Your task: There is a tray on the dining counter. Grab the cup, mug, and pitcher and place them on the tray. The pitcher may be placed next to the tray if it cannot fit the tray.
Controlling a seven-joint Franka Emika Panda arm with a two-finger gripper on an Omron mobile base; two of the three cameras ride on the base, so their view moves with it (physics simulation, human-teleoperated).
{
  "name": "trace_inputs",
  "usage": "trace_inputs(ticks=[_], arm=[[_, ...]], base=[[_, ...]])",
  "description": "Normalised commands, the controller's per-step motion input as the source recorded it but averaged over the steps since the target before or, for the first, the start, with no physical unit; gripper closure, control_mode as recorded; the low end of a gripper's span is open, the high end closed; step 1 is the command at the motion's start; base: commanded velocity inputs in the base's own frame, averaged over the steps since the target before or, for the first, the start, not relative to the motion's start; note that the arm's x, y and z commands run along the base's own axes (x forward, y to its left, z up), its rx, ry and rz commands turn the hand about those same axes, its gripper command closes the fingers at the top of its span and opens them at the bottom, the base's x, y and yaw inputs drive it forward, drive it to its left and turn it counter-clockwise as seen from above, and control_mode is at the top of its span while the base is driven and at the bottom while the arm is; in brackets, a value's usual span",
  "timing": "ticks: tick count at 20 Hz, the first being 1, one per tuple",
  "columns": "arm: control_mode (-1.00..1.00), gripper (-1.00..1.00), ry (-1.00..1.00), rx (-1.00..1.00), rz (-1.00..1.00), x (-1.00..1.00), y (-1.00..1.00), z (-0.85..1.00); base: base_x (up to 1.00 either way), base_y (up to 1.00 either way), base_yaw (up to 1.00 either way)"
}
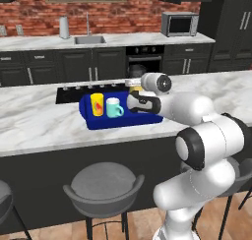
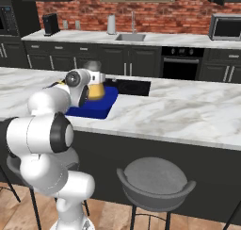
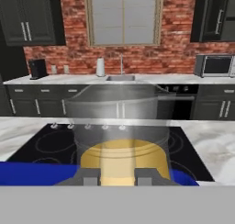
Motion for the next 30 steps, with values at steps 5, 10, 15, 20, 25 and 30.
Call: trace_inputs(ticks=[5,10,15,20,25,30], arm=[[-1.0,1.0,-0.04,0.0,0.0,-0.15,0.0,-0.07],[-1.0,1.0,0.01,0.0,0.0,-0.02,0.0,0.0],[-1.0,1.0,0.0,0.0,0.0,0.0,0.0,-0.06],[-1.0,1.0,0.0,0.0,0.0,0.0,0.0,-0.15],[-1.0,1.0,0.0,0.0,0.0,0.0,0.0,-0.25],[-1.0,1.0,0.0,0.0,0.0,0.0,0.0,-0.27]], base=[[0.0,0.0,0.0],[0.0,0.0,0.0],[0.0,0.0,0.0],[0.0,0.0,0.0],[0.0,0.0,0.0],[0.0,0.0,0.0]])
